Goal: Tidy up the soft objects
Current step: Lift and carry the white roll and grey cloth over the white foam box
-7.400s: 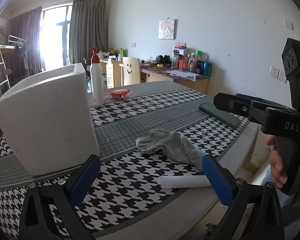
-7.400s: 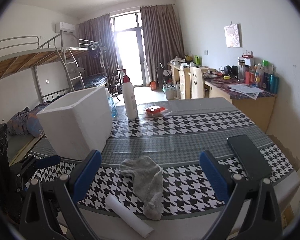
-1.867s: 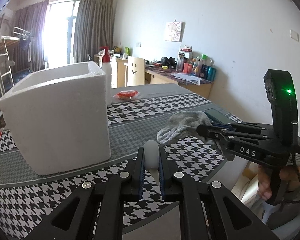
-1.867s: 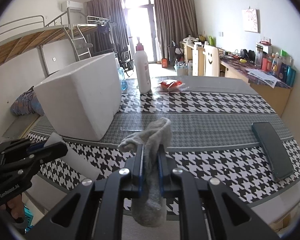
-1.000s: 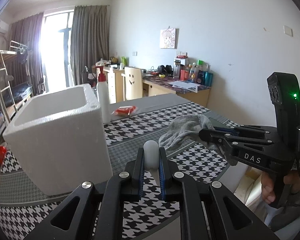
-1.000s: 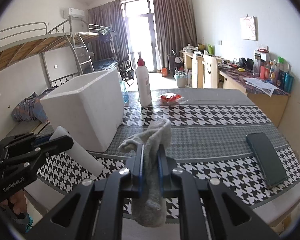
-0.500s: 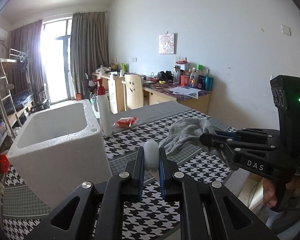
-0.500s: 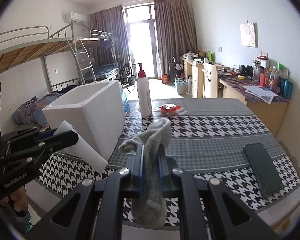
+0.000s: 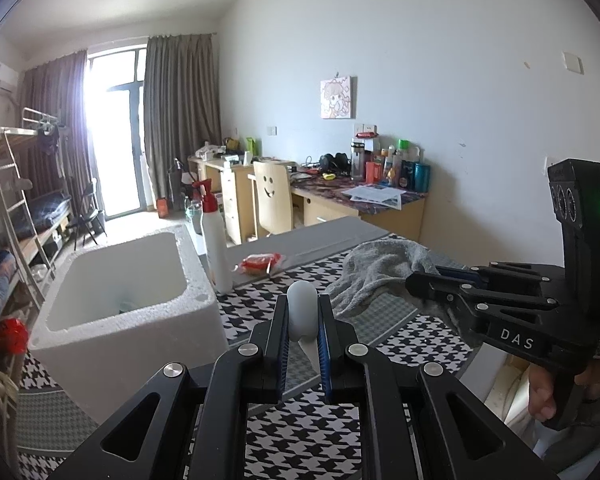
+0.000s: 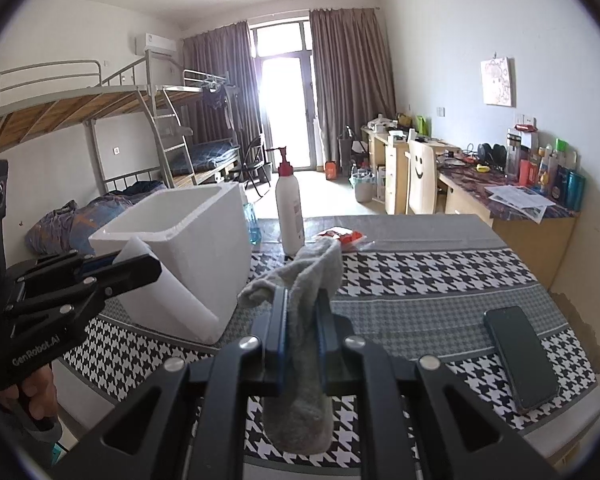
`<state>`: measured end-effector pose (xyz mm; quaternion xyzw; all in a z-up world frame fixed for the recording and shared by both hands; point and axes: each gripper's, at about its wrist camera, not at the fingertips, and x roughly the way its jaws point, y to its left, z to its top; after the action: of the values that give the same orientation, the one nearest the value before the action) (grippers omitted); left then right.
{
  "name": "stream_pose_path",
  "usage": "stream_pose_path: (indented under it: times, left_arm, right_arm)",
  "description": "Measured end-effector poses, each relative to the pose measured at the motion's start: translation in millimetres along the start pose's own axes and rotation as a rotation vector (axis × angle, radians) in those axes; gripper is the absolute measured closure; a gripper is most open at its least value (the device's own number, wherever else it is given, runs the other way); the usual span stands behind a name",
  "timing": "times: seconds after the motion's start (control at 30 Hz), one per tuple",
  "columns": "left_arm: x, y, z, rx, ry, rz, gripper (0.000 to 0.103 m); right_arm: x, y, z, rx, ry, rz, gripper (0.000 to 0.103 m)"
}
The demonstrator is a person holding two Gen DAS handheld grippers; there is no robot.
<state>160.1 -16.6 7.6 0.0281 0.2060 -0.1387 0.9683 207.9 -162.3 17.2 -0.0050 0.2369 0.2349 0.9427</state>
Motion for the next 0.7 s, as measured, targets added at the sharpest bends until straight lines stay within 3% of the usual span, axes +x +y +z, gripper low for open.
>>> stream_pose_path:
  times: [0.7]
  left_arm:
    - [-4, 11, 28, 0.016, -0.07, 0.023, 0.09]
  right_arm:
    - [2, -2, 25, -0.012, -0.056, 0.012, 0.088]
